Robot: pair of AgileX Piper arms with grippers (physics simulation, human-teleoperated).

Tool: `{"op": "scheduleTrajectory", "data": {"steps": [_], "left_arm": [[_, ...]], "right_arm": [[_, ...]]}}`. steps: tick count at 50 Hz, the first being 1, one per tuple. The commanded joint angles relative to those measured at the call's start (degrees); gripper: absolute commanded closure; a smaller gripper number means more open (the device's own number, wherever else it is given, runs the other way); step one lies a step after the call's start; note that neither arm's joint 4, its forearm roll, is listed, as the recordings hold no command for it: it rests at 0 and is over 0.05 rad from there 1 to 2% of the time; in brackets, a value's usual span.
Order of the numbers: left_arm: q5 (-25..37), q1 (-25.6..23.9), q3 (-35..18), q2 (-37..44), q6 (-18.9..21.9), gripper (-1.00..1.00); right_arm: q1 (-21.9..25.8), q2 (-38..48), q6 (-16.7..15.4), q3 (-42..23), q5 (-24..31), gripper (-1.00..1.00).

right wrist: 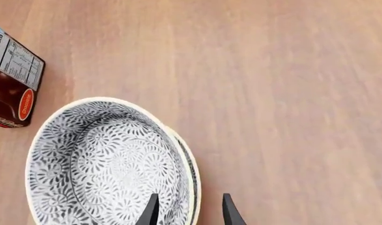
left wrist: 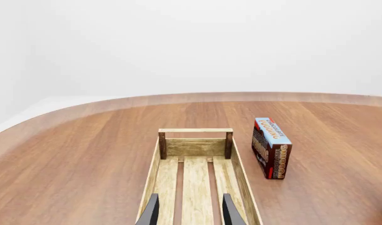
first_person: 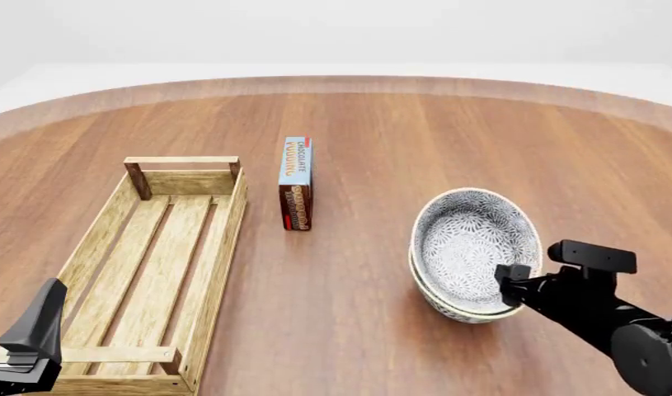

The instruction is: Stack the left bowl on the right bowl and place them in the tray.

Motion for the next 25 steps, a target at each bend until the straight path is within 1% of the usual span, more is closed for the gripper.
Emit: {"op": "scheduleTrajectory", "data": {"steps": [1, 6, 7, 14, 25], "left_arm": [[0.00, 0.00, 0.00, 0.00, 0.00, -1.00], [0.00, 0.00, 0.00, 0.00, 0.00, -1.00], [0.00, 0.00, 0.00, 0.00, 0.00, -1.00], [0.00, 0.00, 0.00, 0.00, 0.00, -1.00], [0.00, 0.00, 0.00, 0.00, 0.00, -1.00]], "right_arm": [[1.17, 5.83, 1.12, 0.27, -5.30, -1.00], [2.12, 8.26, 1.55, 0.88, -7.67, -1.00], [2.12, 8.06, 1.60, 0.96, -7.53, 1.00], [1.76, 5.70, 1.90, 1.05, -6.00, 1.00], [2.15, 3.22, 3.19, 1.76, -5.76, 1.00]]}}
